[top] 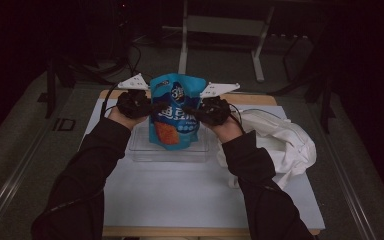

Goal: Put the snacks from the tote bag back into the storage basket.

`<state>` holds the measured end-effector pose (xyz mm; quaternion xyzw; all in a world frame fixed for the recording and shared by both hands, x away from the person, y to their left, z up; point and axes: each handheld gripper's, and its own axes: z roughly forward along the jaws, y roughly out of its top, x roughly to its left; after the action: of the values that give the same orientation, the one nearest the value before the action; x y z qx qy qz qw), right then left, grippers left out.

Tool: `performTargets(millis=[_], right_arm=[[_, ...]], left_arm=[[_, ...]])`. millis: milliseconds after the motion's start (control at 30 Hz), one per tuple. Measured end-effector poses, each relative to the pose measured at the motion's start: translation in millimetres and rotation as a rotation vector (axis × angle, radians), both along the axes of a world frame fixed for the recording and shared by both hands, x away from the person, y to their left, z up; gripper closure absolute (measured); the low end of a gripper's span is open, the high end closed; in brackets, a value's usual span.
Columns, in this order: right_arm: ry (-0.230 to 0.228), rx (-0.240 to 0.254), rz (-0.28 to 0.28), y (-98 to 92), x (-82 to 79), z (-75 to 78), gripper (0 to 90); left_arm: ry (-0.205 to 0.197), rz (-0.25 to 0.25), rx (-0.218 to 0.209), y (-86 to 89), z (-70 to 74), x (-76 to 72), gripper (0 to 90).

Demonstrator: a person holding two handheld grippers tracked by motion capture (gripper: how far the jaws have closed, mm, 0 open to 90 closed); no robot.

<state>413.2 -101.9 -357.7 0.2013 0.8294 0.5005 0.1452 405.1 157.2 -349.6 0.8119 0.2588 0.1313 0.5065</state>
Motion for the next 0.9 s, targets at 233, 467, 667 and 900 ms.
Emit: performTargets(millis=[233, 467, 667, 900], right_arm=[[0.001, -0.003, 0.000, 0.4, 1.1, -0.3, 85.8], [0.006, -0.019, 0.000, 2.4, 2.7, -4.8, 85.9], [0.016, -0.022, 0.004, 3.8, 2.9, -10.4, 86.0], [0.032, -0.023, 0.005, 4.4, 2.6, -20.4, 86.0]], left_arm=[[-0.003, 0.002, 0.009, -0.8, 0.4, 1.1, 90.0], [0.013, 0.003, 0.002, 1.0, -6.4, 2.3, 90.0], [0.028, 0.002, -0.019, 3.6, -14.9, 1.7, 90.0], [0.049, -0.004, -0.029, 5.2, -24.7, 2.2, 90.0]])
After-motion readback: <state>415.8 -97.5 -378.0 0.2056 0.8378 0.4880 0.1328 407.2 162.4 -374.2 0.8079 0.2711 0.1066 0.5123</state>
